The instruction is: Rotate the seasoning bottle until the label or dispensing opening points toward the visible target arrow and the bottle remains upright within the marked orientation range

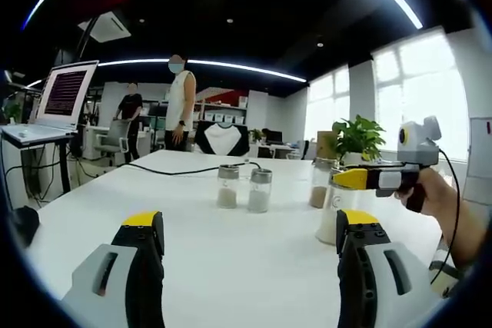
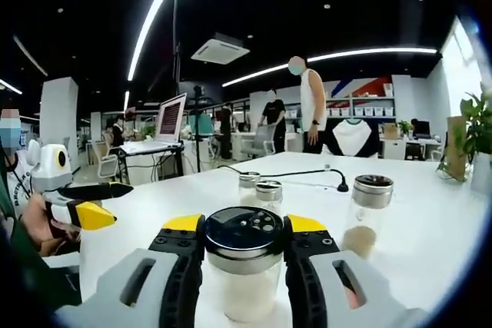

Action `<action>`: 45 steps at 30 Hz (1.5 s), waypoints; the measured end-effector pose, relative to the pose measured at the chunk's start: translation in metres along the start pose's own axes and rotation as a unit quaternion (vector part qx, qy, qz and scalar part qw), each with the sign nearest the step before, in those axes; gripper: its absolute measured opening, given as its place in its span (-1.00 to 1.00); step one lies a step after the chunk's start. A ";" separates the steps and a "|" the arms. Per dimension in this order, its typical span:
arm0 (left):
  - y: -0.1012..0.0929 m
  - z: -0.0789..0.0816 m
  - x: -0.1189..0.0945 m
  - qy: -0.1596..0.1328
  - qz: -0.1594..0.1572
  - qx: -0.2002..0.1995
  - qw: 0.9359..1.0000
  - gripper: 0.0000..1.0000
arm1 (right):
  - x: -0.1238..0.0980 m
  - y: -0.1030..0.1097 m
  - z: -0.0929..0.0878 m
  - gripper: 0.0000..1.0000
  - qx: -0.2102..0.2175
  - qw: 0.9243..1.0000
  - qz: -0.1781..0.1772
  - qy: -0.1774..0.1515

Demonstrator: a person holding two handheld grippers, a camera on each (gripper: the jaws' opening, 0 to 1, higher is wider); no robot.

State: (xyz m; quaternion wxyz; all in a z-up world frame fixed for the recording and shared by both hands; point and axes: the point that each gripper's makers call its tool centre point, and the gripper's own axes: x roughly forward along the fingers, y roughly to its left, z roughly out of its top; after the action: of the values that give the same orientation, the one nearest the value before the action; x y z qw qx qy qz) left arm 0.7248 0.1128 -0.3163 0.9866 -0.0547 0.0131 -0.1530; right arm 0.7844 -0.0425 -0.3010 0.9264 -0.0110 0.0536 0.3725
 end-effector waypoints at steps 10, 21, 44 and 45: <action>-0.002 0.001 -0.001 -0.001 0.001 0.003 1.000 0.96 | -0.006 -0.004 0.010 0.21 0.012 1.000 0.009 -0.025; -0.001 0.000 -0.001 -0.001 0.001 0.002 1.000 0.96 | -0.010 -0.010 0.023 0.30 0.002 0.998 0.064 -0.027; 0.000 0.003 -0.001 -0.003 0.005 0.004 1.000 0.96 | -0.013 -0.010 0.020 0.38 0.009 0.962 0.269 -0.043; 0.000 0.003 -0.002 -0.002 0.005 0.005 1.000 0.96 | -0.010 -0.012 0.019 0.42 0.010 0.963 0.266 -0.039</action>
State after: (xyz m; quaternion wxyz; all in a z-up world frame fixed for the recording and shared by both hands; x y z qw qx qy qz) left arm 0.7236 0.1140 -0.3131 0.9877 -0.0504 0.0104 -0.1475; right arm 0.7872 -0.0574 -0.2812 0.7953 0.0278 0.0218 0.6052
